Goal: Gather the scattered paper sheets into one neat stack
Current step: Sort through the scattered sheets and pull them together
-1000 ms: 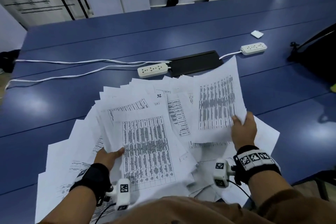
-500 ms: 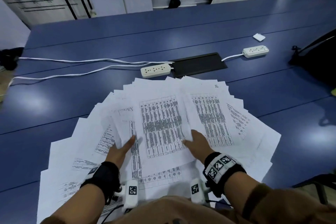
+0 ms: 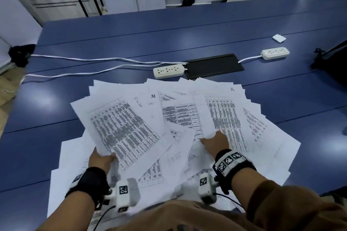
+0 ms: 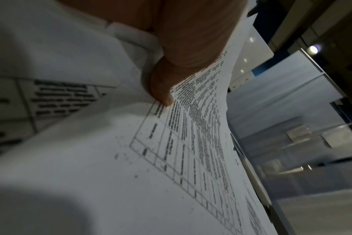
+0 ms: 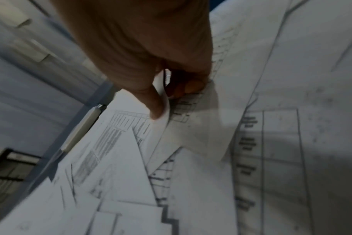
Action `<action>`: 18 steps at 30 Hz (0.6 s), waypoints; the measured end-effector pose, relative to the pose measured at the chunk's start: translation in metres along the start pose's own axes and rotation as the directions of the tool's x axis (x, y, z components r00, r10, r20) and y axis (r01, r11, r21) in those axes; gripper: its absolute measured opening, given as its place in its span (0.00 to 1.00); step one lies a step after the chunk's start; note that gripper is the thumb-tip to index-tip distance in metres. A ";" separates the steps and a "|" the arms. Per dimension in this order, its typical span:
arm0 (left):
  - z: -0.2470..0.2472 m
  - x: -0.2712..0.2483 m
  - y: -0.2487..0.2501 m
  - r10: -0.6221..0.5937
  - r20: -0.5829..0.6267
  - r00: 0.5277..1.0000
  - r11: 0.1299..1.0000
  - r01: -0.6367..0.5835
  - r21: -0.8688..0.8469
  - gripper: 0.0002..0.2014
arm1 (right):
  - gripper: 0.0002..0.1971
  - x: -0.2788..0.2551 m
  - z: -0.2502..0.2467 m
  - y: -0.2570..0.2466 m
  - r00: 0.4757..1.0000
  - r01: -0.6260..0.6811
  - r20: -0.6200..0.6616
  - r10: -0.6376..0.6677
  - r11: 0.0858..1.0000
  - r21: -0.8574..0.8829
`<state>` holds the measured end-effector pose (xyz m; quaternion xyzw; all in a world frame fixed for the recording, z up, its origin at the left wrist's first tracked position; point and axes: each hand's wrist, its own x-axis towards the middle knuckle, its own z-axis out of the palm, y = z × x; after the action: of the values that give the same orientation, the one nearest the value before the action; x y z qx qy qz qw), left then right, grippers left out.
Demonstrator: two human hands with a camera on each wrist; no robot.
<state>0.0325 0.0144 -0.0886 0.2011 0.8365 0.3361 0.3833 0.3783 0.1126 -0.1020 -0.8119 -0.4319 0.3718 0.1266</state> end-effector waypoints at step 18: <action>0.003 -0.007 0.011 -0.047 0.095 0.994 0.999 0.048 -0.004 0.28 | 0.07 0.024 -0.091 -0.011 0.955 -0.030 0.295 -0.011 0.990 0.135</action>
<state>0.0399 0.0195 -0.0784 0.1958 0.8207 0.3196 0.4312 0.4450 0.1486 -0.0452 -0.7387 -0.4152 0.5185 0.1146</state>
